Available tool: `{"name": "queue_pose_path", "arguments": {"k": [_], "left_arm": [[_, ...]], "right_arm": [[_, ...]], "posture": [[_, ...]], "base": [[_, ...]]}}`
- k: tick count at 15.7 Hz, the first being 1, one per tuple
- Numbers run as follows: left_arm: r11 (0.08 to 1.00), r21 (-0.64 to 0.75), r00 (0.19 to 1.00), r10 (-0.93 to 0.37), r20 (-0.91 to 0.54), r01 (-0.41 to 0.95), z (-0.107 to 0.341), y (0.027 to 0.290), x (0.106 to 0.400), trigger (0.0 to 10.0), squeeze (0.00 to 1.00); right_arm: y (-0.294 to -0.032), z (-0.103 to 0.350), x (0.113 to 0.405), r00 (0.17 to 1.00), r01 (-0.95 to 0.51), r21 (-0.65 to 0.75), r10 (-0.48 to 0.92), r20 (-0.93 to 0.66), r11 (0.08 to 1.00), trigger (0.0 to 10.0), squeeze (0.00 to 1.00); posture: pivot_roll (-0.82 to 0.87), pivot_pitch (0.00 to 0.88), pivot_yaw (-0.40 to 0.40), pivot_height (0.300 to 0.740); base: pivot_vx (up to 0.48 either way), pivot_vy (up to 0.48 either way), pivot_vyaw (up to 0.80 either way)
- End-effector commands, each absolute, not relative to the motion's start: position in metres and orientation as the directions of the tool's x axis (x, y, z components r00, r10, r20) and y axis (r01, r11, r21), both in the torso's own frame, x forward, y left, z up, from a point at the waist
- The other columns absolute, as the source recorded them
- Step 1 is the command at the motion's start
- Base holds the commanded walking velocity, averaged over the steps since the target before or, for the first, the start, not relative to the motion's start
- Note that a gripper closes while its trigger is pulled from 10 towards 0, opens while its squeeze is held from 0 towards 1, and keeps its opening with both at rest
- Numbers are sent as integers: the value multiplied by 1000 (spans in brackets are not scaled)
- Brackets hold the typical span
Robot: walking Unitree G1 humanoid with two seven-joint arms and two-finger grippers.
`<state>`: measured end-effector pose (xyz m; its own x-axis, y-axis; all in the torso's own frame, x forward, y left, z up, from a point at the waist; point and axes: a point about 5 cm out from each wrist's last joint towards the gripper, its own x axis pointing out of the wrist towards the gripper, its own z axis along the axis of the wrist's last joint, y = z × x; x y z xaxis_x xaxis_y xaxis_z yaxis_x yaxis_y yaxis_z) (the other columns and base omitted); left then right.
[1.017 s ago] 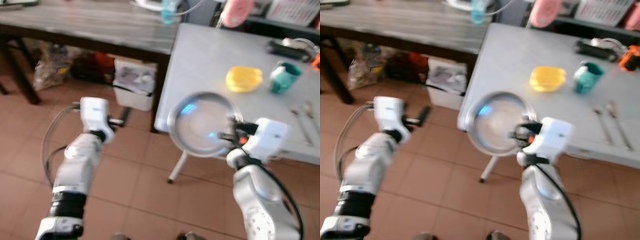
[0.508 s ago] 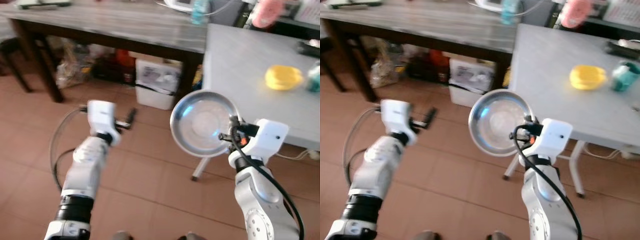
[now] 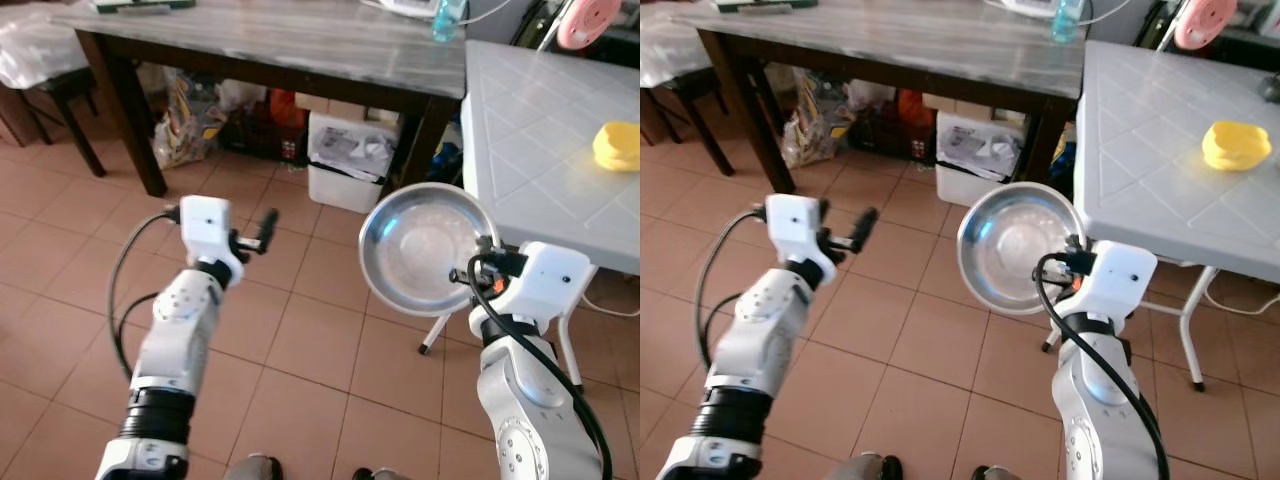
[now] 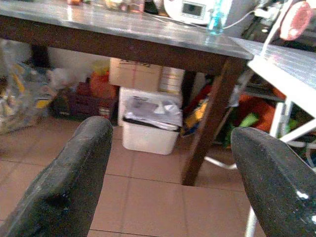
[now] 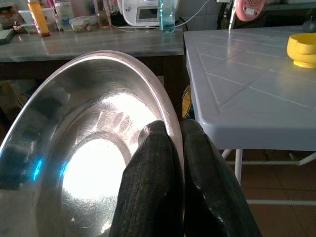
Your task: Setting the table
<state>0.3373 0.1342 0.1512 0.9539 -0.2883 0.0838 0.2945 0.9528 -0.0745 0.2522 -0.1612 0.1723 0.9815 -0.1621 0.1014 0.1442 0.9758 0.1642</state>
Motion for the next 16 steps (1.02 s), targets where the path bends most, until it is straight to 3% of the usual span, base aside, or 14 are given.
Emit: {"name": "queue_pose_path", "arguments": {"k": [1,8,16], "left_arm": [[946,-64,945,-312,98,319,155,129,337,10000,0],[933,-70,932,-343,121,352,157,125,335,10000,0],[918,-77,918,-378,123,388,155,121,333,10000,0]], "right_arm": [[-168,175,251,974,171,160,-191,120,972,10000,0],[-167,176,250,974,158,148,-178,139,976,10000,0],[-166,177,249,976,135,138,-156,154,981,10000,0]], "posture": [[122,147,-50,740],[112,142,-51,740],[110,140,-53,740]], "base": [[0,0,0],[0,0,0],[389,0,0]]}}
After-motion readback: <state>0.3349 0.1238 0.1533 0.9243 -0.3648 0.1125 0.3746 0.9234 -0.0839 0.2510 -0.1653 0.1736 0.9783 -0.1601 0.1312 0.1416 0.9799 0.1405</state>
